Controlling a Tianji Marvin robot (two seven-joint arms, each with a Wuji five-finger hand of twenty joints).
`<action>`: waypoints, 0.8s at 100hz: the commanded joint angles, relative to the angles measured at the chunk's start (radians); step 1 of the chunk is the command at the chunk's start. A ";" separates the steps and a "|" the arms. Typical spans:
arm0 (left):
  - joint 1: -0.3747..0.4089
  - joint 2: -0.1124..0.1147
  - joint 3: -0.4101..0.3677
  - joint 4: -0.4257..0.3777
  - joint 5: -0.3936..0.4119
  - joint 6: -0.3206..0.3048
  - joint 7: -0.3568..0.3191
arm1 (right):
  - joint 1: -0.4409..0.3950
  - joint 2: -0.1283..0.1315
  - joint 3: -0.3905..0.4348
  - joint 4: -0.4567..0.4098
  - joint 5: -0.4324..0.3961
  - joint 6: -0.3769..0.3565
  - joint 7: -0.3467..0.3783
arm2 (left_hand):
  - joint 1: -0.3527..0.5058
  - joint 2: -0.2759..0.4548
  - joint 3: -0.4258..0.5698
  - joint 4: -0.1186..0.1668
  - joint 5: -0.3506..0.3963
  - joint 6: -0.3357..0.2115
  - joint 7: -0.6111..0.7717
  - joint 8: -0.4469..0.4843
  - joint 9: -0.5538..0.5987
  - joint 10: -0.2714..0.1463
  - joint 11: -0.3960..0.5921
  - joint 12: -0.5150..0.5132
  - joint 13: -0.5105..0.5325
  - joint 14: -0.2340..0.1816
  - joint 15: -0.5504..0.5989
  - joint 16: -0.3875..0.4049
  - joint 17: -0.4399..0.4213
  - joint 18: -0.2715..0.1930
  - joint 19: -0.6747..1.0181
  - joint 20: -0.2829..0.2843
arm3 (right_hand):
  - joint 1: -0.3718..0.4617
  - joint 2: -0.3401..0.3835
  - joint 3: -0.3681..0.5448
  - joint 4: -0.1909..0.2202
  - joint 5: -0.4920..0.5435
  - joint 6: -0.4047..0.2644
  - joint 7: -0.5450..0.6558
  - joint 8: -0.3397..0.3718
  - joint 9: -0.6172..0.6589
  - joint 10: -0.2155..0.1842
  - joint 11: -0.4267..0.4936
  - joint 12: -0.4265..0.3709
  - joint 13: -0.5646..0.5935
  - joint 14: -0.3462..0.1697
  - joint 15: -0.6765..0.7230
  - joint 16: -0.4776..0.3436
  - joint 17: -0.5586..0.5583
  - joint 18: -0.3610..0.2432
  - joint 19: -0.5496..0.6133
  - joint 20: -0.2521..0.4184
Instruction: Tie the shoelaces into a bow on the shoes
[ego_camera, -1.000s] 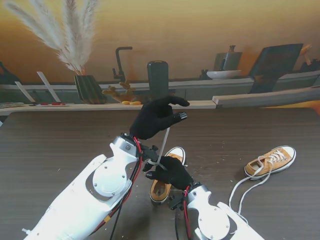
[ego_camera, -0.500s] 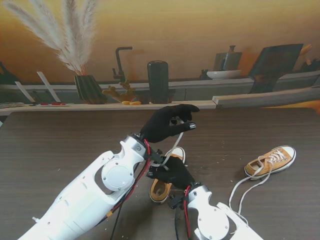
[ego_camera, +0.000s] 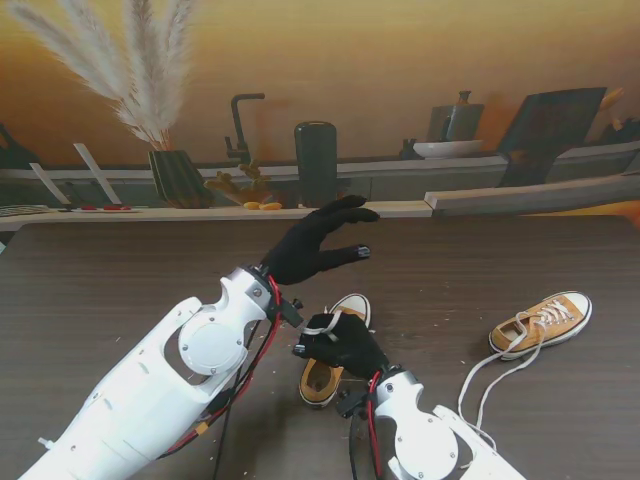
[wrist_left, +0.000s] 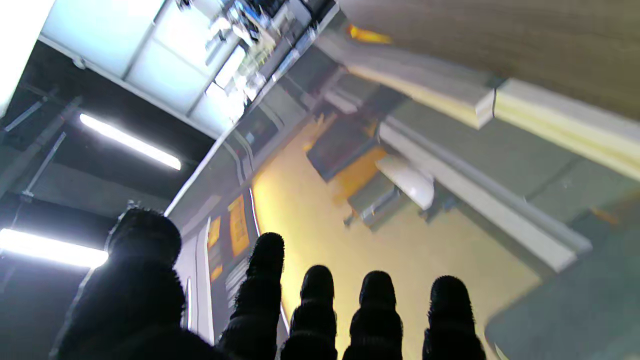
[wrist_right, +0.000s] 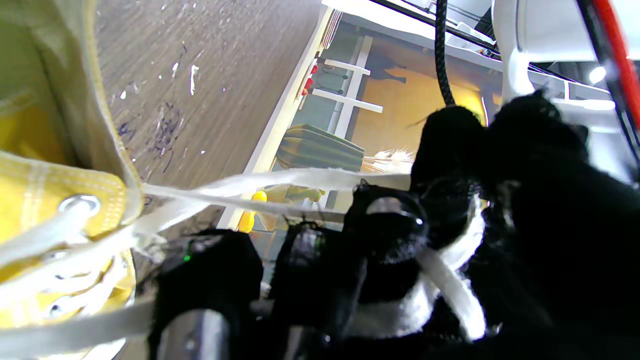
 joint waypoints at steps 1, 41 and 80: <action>0.045 0.004 -0.036 -0.031 -0.005 -0.013 0.032 | -0.006 0.000 0.004 -0.014 0.007 0.006 0.015 | 0.009 0.019 -0.001 0.021 0.044 -0.075 0.024 0.023 0.073 0.001 0.026 0.011 0.076 0.004 0.026 0.031 0.046 0.032 0.006 0.049 | 0.030 0.003 0.021 -0.021 0.026 0.005 -0.002 0.013 0.101 0.133 0.024 0.022 -0.003 -0.221 0.062 0.041 0.027 0.001 0.287 -0.008; 0.375 0.025 -0.338 -0.100 0.011 -0.212 0.081 | -0.038 -0.009 0.013 -0.080 0.025 0.064 -0.020 | 0.106 -0.216 0.540 0.026 0.210 -0.117 0.200 0.058 0.376 -0.039 0.197 0.118 0.308 0.008 0.247 0.140 0.082 0.063 0.474 0.017 | 0.001 0.154 -0.007 0.014 -0.047 0.084 -0.056 -0.008 0.086 0.163 0.006 0.007 -0.005 -0.172 0.056 0.041 0.023 0.037 0.287 -0.024; 0.397 0.080 -0.335 0.000 -0.125 -0.269 -0.173 | -0.055 -0.024 0.007 -0.127 0.048 0.126 -0.063 | 0.050 -0.126 0.343 0.104 0.060 -0.059 0.028 -0.009 0.233 -0.033 0.121 0.094 0.228 -0.004 0.192 0.130 0.032 0.035 0.403 0.016 | -0.043 0.200 0.015 0.026 -0.066 0.132 -0.130 0.001 0.073 0.196 -0.011 -0.012 -0.008 -0.117 0.049 0.041 0.017 0.079 0.287 -0.036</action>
